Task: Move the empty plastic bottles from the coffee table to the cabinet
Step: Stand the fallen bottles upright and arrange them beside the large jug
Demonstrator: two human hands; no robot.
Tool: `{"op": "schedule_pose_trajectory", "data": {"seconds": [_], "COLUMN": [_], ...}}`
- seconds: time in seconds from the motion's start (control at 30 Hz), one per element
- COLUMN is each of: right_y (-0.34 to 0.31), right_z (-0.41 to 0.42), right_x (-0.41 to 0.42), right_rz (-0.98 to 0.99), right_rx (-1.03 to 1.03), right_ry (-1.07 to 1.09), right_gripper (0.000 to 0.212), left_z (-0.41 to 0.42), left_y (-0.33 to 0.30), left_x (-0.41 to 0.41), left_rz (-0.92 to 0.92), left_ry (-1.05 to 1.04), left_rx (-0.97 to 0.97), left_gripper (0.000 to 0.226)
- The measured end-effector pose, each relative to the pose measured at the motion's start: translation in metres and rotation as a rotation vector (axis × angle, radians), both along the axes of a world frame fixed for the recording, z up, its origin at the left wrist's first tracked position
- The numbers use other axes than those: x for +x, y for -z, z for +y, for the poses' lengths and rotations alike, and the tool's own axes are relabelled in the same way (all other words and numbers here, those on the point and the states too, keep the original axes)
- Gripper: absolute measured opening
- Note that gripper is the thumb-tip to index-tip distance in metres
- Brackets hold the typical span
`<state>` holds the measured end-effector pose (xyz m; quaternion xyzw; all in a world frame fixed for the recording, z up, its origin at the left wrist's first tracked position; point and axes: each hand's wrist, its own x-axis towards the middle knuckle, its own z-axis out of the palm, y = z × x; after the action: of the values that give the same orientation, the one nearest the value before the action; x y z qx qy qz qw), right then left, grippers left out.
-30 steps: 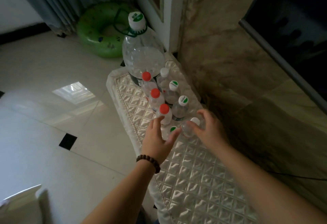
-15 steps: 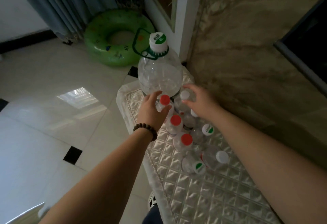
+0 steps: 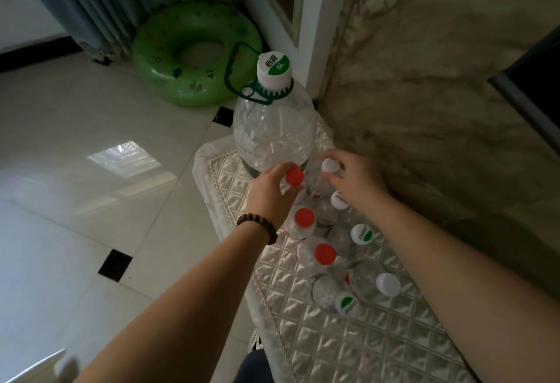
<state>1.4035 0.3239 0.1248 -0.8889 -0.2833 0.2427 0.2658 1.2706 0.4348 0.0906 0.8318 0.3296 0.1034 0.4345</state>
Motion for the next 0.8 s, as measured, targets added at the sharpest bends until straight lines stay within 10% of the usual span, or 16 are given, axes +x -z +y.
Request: {"op": "schedule_pose_trajectory", "data": {"seconds": [0.3, 0.8], "right_y": [-0.007, -0.008], "right_z": [-0.011, -0.048], "right_x": [-0.003, -0.026], "right_rz": [0.087, 0.040], "right_rx": [0.076, -0.050], "right_ry": [0.032, -0.065], "right_gripper": [0.057, 0.031], "left_z": [-0.001, -0.042], "left_y": [-0.010, -0.015], "left_x": [-0.015, -0.036], "left_rz": [-0.005, 0.071], "left_ry": [-0.092, 0.041], "left_rx": [-0.063, -0.028], "left_gripper": [0.054, 0.037]}}
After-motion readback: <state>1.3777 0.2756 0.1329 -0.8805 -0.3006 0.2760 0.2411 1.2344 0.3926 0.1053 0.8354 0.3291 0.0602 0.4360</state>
